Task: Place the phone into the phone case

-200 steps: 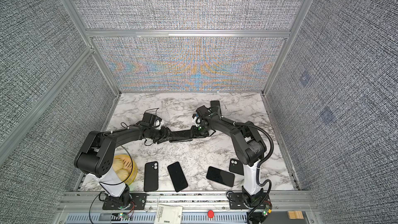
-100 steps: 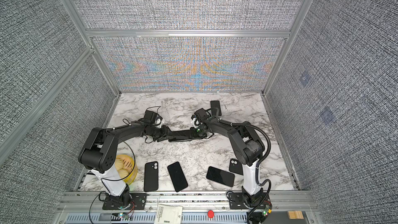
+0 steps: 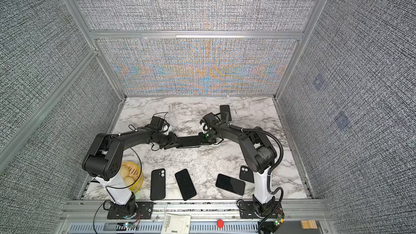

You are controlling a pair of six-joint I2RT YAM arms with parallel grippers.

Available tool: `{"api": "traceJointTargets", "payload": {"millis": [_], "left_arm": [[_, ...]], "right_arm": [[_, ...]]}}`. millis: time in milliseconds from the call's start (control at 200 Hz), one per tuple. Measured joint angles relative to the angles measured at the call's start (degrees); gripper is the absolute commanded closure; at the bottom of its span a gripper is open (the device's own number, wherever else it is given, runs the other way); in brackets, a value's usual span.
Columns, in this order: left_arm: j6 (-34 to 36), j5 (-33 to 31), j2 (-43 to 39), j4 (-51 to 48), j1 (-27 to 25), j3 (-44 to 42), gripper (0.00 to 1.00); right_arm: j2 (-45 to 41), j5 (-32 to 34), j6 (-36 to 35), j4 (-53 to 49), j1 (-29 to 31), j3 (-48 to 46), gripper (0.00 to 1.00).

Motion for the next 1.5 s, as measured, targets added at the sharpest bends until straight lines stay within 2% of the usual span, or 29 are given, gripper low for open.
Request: {"api": "traceJointTargets", "payload": {"millis": [280,675,1265,1375,1500], "left_arm": [[-0.20,0.00,0.15,0.42,-0.02,-0.33,0.52],[-0.20,-0.52,0.31,0.61,-0.04,-0.52,0.60],[-0.61,1.27,0.87,2.80,-0.85,-1.14,0.62],[-0.59,0.98,-0.04,2.73,-0.85,-1.66,0.60],[-0.59,0.55,-1.92,2.73,-0.79,-2.45,0.51]], "right_arm": [[0.00,0.37,0.02,-0.31,0.11,-0.26,0.79],[0.44,1.16,0.24,-1.36,0.59,0.02,0.83],[-1.11,-0.44,0.74,-0.57,1.55,0.07,0.84],[-4.31,1.70,0.09,-2.25,1.55,0.15,0.78],[-5.86,6.62,-1.03,-4.87,1.46,1.57,0.74]]}}
